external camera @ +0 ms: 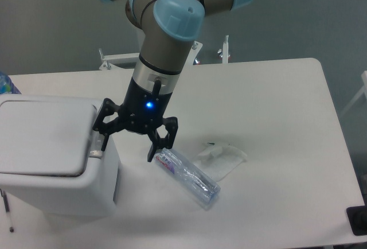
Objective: Open the trash can
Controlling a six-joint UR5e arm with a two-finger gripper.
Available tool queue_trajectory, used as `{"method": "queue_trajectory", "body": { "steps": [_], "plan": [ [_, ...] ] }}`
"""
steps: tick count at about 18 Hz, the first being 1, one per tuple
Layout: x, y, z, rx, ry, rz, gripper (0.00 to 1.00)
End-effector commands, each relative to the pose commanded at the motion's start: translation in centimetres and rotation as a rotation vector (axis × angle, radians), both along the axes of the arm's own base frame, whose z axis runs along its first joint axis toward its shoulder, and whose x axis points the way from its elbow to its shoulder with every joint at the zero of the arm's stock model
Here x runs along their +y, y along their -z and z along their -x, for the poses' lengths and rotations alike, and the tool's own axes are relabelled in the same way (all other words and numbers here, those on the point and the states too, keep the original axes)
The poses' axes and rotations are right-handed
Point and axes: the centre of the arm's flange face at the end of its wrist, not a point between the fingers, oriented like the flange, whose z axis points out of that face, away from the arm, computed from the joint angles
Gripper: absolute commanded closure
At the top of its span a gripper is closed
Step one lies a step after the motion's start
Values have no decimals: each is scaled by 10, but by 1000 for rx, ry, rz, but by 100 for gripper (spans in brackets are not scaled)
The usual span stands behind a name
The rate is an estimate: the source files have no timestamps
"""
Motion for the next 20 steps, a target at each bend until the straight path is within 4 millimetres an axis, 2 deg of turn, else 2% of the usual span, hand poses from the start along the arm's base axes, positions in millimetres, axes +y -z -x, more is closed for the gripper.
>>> {"method": "queue_trajectory", "body": {
  "steps": [14,18,20],
  "plan": [
    [-1,-9,1,15,0,-13,0],
    [-1,-8,14,73,-15,-22,0],
    [-3,-6,30,141,-45,-27,0]
  ]
}}
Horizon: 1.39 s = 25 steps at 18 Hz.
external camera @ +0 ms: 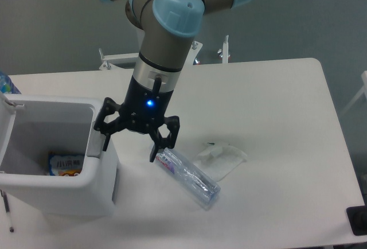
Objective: Open the trash can
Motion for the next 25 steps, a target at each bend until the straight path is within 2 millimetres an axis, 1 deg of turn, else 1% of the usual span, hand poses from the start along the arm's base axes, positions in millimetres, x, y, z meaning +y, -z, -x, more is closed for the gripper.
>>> {"method": "queue_trajectory", "body": {
  "steps": [1,2,3,5,6,8,10,11,13,16,18,19,20,21,25],
  "plan": [
    [-2,2,12,39,-17,2,0],
    [-8,6,30,81,-28,22,0],
    [-17,4,47,134,-27,45,0],
    [-35,9,78,224,-16,108,0],
    [-43,17,92,249,-10,140,0],
    [-66,30,121,276,-5,191,0],
    [-80,44,143,278,5,222,0],
    [-91,52,156,277,2,242,0],
    [-113,69,183,285,8,290,0],
    [-140,98,223,313,68,366,0],
    [-164,107,257,337,88,418,0],
    [-171,113,266,332,110,431,0],
    [-176,116,269,332,138,441,0],
    [-175,122,265,326,157,452,0],
    [-175,130,260,305,174,511,0]
  ]
}}
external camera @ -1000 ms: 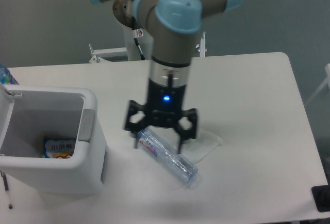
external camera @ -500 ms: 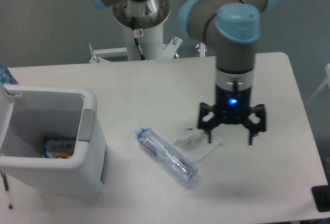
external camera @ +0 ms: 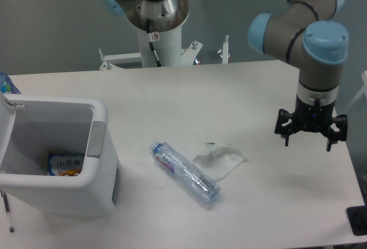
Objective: Open the trash can
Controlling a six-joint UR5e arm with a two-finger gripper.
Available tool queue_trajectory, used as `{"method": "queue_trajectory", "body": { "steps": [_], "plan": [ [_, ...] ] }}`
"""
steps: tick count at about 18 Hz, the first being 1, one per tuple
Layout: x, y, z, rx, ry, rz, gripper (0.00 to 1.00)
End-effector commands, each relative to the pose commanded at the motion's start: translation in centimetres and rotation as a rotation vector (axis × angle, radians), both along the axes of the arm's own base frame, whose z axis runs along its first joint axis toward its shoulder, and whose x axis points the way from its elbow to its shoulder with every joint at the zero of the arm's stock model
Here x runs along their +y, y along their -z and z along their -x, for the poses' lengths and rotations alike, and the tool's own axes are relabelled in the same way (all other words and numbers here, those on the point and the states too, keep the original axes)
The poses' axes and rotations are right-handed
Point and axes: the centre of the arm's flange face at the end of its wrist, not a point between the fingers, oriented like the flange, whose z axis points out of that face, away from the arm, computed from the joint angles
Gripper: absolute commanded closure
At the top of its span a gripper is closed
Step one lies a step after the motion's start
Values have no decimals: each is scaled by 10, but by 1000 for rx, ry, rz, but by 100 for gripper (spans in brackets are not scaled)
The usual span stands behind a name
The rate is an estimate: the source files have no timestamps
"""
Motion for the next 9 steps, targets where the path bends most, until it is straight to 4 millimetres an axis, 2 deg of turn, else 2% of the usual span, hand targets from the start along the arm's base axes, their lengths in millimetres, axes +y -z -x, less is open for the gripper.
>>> {"method": "queue_trajectory", "body": {
  "steps": [5,9],
  "plan": [
    [3,-2,-4,-6,84,63,0],
    [4,5,-10,0,139,126,0]
  ]
}}
